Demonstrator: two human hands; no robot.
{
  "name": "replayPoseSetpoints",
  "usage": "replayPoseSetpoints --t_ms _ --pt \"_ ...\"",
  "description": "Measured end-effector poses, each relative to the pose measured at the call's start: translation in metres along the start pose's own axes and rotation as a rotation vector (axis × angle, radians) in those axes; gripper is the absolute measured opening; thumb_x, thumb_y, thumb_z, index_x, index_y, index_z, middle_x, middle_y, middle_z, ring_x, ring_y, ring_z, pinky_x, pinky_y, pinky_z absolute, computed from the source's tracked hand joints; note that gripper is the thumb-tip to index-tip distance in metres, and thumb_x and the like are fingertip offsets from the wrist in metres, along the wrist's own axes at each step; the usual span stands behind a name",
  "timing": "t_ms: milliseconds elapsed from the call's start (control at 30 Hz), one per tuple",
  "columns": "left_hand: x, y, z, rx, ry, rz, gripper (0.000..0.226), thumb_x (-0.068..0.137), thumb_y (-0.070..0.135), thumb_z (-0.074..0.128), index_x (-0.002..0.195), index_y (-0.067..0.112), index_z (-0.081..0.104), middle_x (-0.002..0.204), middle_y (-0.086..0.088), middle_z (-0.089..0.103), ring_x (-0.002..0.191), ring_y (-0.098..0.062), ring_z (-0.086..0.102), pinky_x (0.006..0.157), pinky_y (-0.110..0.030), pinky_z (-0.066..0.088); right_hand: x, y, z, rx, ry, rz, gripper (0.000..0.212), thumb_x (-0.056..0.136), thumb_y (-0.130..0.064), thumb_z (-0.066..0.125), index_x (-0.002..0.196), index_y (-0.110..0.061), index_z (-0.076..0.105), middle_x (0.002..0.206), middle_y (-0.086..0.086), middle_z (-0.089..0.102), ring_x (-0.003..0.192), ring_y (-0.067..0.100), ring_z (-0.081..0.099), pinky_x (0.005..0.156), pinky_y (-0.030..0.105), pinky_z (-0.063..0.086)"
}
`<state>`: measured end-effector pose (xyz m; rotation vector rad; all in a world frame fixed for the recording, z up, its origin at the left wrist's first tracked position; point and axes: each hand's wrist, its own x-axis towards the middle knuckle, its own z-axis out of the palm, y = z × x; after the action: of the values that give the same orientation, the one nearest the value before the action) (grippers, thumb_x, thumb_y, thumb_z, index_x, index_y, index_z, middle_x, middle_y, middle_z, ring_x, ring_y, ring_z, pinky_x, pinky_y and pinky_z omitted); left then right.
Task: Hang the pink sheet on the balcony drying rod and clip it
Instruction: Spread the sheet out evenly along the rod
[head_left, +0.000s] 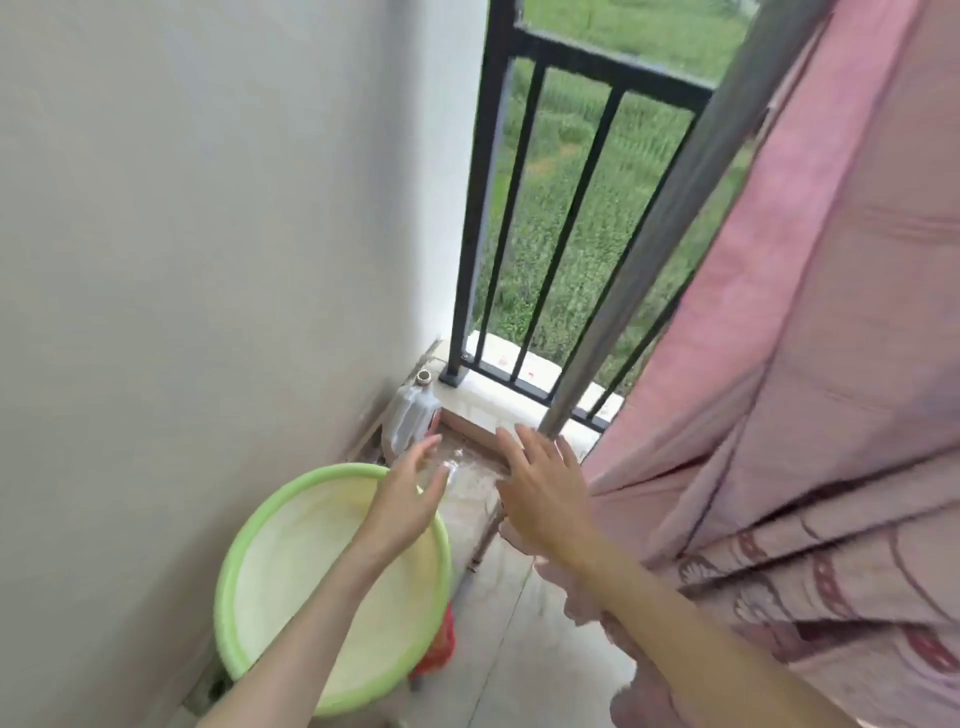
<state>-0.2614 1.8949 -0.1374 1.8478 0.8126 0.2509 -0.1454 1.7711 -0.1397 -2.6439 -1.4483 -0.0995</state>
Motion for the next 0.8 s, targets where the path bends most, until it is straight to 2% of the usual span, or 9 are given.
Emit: replayPoseSetpoints --t_ms 167,300,400,467,567,667,733,800 --pt "-0.051 0.094 -0.002 0.043 0.047 0.237 0.035 0.092 0.009 0.049 0.127 0.012 0.05 0.119 0.003 0.054 0.107 -0.009 0.05 0.089 -0.014 0.035 -0.042 0.026 -0.088 -0.018 0.223 -0.033 0.059 0.068 -0.023 0.076 0.121 -0.008 0.056 0.118 0.015 0.063 0.109 0.031 0.06 0.091 0.048 0.049" --pt "-0.081 0.148 0.01 0.05 0.107 0.344 0.031 0.09 0.007 0.052 0.121 0.014 0.055 0.117 -0.003 0.06 0.104 -0.017 0.057 0.096 -0.038 0.045 -0.074 0.053 -0.156 -0.064 0.37 -0.025 0.061 0.066 -0.026 0.078 0.122 -0.012 0.057 0.119 0.011 0.063 0.109 0.028 0.061 0.091 0.047 0.047" --pt "-0.105 0.207 0.024 0.015 0.111 0.427 0.029 0.091 0.009 0.052 0.116 0.024 0.054 0.118 -0.001 0.059 0.108 -0.02 0.056 0.096 -0.04 0.046 -0.105 0.08 -0.219 -0.099 0.488 -0.067 0.057 0.075 -0.024 0.07 0.128 -0.011 0.052 0.126 0.012 0.058 0.115 0.029 0.056 0.099 0.049 0.041" --pt "-0.113 0.246 0.028 0.028 0.116 0.474 0.03 0.093 0.013 0.05 0.121 0.022 0.052 0.126 -0.003 0.057 0.112 -0.02 0.055 0.098 -0.036 0.044 -0.121 0.094 -0.261 -0.117 0.539 -0.081 0.056 0.078 -0.021 0.066 0.13 -0.011 0.047 0.129 0.012 0.054 0.119 0.031 0.051 0.103 0.05 0.04" --pt "-0.12 0.299 0.03 0.07 0.138 0.55 0.045 0.093 0.018 0.049 0.137 0.013 0.038 0.14 -0.008 0.042 0.124 -0.021 0.045 0.104 -0.03 0.035 -0.135 0.11 -0.315 -0.131 0.65 -0.108 0.049 0.081 -0.017 0.063 0.128 -0.01 0.048 0.13 0.016 0.054 0.123 0.036 0.048 0.1 0.055 0.04" --pt "-0.121 0.345 0.026 0.086 0.167 0.604 0.067 0.091 0.026 0.053 0.145 0.016 0.016 0.15 -0.007 0.021 0.138 -0.018 0.023 0.108 -0.024 0.018 -0.135 0.119 -0.356 -0.253 0.729 -0.148 0.054 0.079 -0.017 0.067 0.13 -0.01 0.049 0.135 0.017 0.051 0.13 0.036 0.042 0.105 0.059 0.031" --pt "-0.113 0.366 0.02 -0.003 0.155 0.571 0.075 0.09 0.033 0.054 0.146 0.02 0.007 0.152 -0.005 0.018 0.14 -0.019 0.02 0.115 -0.035 0.017 -0.129 0.121 -0.38 -0.307 0.782 -0.157 0.051 0.081 -0.021 0.065 0.129 -0.01 0.051 0.136 0.016 0.051 0.13 0.035 0.041 0.107 0.06 0.025" --pt "-0.104 0.382 0.013 -0.175 0.149 0.523 0.08 0.086 0.042 0.057 0.146 0.024 0.007 0.15 -0.006 0.026 0.136 -0.021 0.031 0.113 -0.045 0.027 -0.121 0.123 -0.399 -0.334 0.806 -0.116 0.05 0.083 -0.025 0.063 0.129 -0.011 0.051 0.136 0.016 0.05 0.131 0.035 0.041 0.108 0.061 0.021"
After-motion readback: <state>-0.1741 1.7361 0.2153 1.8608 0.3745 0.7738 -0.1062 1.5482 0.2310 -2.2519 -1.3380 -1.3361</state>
